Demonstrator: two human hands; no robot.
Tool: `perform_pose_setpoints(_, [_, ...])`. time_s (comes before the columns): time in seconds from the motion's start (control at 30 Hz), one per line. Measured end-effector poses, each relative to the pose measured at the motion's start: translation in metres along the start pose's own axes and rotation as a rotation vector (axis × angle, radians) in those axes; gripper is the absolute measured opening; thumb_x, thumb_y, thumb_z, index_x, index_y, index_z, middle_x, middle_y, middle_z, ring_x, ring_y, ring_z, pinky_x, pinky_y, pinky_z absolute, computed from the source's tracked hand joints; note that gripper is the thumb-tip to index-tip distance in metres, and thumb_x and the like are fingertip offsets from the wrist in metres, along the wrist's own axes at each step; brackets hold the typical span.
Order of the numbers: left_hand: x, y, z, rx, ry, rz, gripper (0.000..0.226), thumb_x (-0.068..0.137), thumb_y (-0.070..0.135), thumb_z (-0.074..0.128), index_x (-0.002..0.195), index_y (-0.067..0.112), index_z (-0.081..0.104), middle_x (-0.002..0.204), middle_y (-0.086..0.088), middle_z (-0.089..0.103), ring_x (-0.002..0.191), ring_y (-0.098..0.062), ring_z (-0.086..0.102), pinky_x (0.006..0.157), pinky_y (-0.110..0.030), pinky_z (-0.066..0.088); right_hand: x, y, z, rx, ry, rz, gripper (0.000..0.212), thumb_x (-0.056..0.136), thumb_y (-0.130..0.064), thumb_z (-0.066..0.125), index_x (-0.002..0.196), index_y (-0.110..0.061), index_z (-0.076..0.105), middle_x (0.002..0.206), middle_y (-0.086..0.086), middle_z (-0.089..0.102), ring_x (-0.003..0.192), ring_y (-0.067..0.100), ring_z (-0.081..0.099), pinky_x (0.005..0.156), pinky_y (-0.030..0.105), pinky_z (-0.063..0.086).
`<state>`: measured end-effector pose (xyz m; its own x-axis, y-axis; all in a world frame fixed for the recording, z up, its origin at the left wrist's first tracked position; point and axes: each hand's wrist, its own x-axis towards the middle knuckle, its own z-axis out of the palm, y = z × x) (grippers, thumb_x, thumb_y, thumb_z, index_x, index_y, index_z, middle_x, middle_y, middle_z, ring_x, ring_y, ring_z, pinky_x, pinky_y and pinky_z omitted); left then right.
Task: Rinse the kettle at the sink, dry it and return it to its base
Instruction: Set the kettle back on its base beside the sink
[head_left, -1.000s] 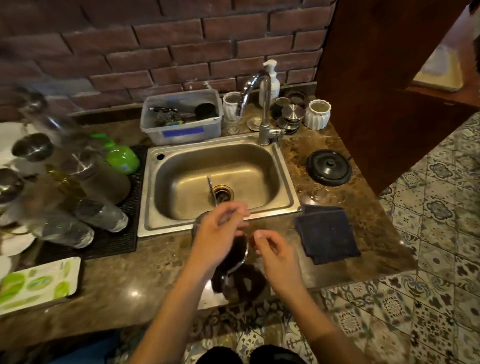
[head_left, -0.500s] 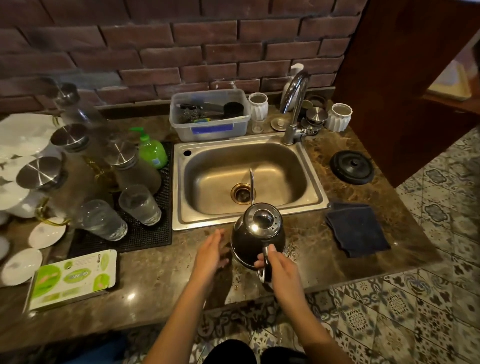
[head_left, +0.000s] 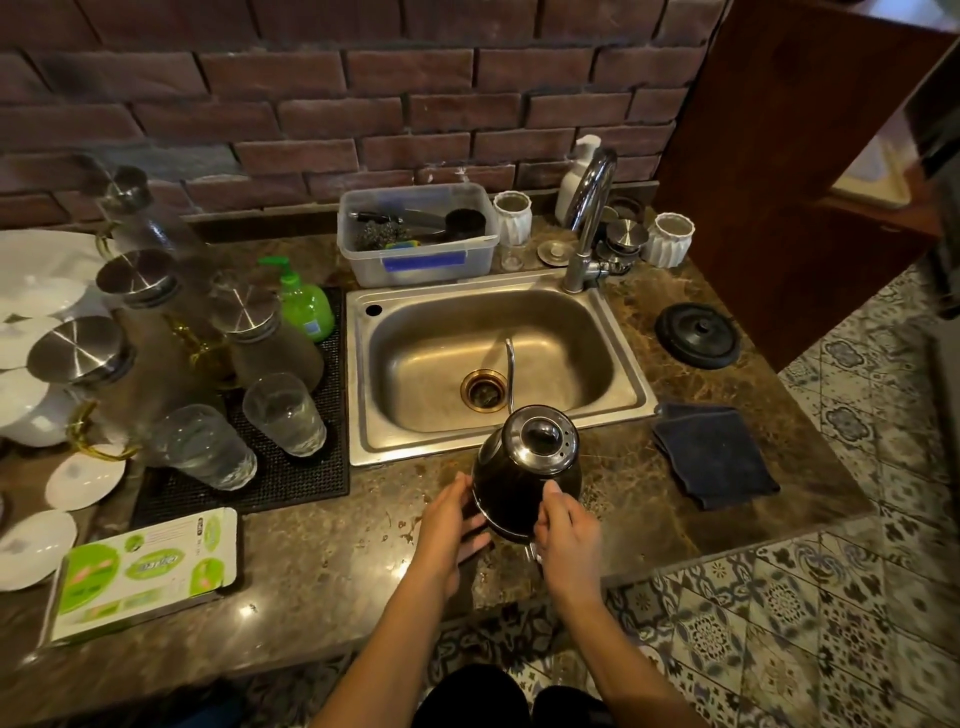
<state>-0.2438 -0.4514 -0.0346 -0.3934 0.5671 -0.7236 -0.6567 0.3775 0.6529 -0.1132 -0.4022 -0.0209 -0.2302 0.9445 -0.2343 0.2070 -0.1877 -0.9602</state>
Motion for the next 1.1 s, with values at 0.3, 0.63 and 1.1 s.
perform_pose_setpoints(0.3, [-0.001,0.007,0.003,0.002,-0.086,0.009,0.039,0.105,0.047,0.044,0.126,0.022,0.065,0.126,0.001,0.070,0.109,-0.023,0.072,0.085,-0.038,0.059,-0.001,-0.003,-0.015,0.014,0.078,-0.120,0.048,0.101,-0.027,0.050,0.055,-0.013,0.049,0.050,0.001,0.041,0.048,0.018,0.038,0.049,0.032,0.029])
perform_pose_setpoints(0.63, [0.001,0.017,0.044,0.001,-0.189,0.036,0.043,0.102,0.051,0.048,0.126,0.022,0.069,0.127,-0.001,0.072,0.107,-0.023,0.073,0.077,-0.032,0.060,0.023,-0.028,-0.058,0.032,0.185,-0.153,0.050,0.097,-0.034,0.053,0.054,-0.010,0.046,0.045,-0.003,0.041,0.043,0.011,0.037,0.044,0.025,0.030])
perform_pose_setpoints(1.1, [0.011,0.010,0.159,0.024,-0.261,0.046,0.043,0.102,0.049,0.049,0.129,0.022,0.068,0.138,-0.001,0.065,0.110,-0.025,0.072,0.075,-0.028,0.060,0.088,-0.044,-0.159,-0.043,0.302,-0.201,0.058,0.094,-0.047,0.053,0.052,-0.009,0.044,0.044,-0.001,0.042,0.046,0.023,0.038,0.050,0.045,0.031])
